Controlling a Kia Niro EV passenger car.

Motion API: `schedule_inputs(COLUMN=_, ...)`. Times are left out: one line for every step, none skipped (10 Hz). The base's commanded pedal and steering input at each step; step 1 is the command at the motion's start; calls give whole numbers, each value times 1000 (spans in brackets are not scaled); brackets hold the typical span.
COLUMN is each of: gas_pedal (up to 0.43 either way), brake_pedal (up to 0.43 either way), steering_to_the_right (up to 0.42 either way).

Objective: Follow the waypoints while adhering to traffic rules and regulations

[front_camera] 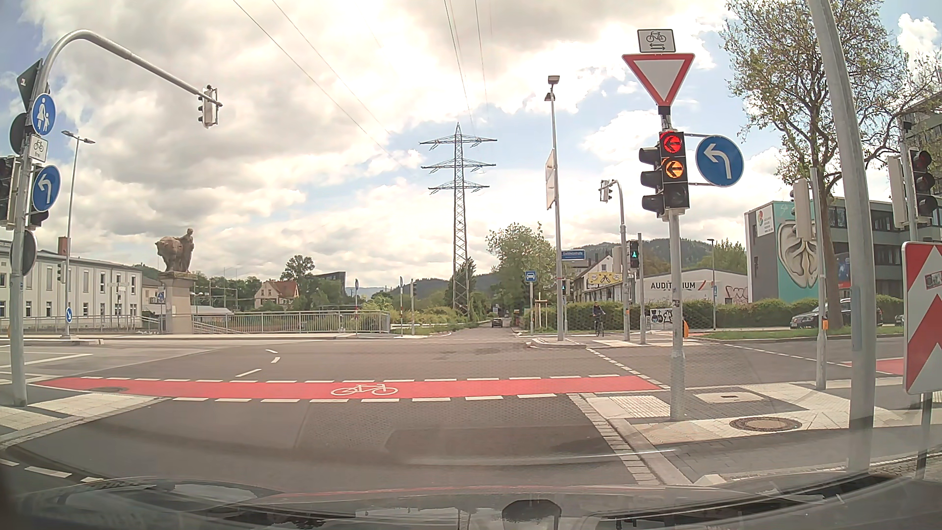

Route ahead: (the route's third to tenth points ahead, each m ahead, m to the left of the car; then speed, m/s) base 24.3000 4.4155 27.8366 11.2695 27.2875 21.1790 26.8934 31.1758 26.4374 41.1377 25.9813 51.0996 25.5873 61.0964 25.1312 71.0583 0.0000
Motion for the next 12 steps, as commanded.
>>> schedule_inputs(gas_pedal=0, brake_pedal=268, steering_to_the_right=-4)
schedule_inputs(gas_pedal=0, brake_pedal=268, steering_to_the_right=-4)
schedule_inputs(gas_pedal=0, brake_pedal=213, steering_to_the_right=-4)
schedule_inputs(gas_pedal=0, brake_pedal=37, steering_to_the_right=-4)
schedule_inputs(gas_pedal=0, brake_pedal=0, steering_to_the_right=-4)
schedule_inputs(gas_pedal=0, brake_pedal=0, steering_to_the_right=-4)
schedule_inputs(gas_pedal=0, brake_pedal=0, steering_to_the_right=-4)
schedule_inputs(gas_pedal=118, brake_pedal=0, steering_to_the_right=-4)
schedule_inputs(gas_pedal=220, brake_pedal=0, steering_to_the_right=-4)
schedule_inputs(gas_pedal=228, brake_pedal=0, steering_to_the_right=-4)
schedule_inputs(gas_pedal=248, brake_pedal=0, steering_to_the_right=-4)
schedule_inputs(gas_pedal=268, brake_pedal=0, steering_to_the_right=-4)
